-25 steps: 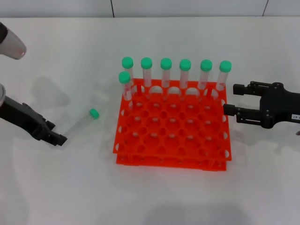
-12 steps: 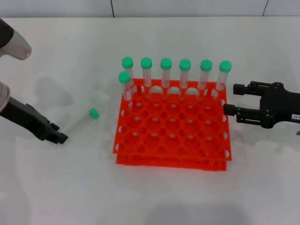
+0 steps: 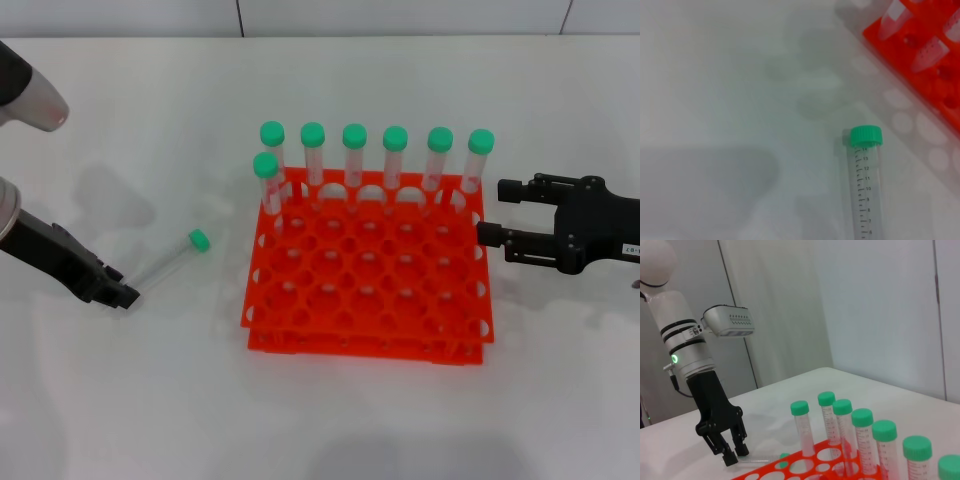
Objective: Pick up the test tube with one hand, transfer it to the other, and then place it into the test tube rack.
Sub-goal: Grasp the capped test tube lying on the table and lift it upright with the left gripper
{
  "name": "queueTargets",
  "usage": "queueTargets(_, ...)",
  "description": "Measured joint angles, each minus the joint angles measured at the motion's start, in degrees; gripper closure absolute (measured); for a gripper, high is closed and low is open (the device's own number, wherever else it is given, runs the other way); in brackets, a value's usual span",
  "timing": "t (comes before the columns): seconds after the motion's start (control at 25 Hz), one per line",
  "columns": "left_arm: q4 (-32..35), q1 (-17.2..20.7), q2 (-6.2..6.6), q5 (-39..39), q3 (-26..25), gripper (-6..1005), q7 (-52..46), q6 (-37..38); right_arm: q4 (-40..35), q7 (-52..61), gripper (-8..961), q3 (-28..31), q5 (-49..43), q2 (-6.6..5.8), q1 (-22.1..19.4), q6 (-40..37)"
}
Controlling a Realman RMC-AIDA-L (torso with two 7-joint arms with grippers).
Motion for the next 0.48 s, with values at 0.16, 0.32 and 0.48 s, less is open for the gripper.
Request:
queueTargets(0.16, -0.04, 0.01, 0.0, 0.01, 0.01, 676, 0.01, -0.13, 0.0, 0.0, 277, 0.0, 0.0, 0.0, -0.03, 0.0)
queueTargets(0.32, -0.26, 0.27, 0.0, 0.1, 0.01, 693, -0.08, -0.52, 0.0, 0.0, 277, 0.0, 0.0, 0.0, 0.03, 0.0)
queueTargets(0.48, -0.27, 0.33, 0.0, 0.16, -0.01, 723, -0.41, -1.1, 0.0, 0.0, 277, 0.0, 0.0, 0.0, 0.04, 0.0)
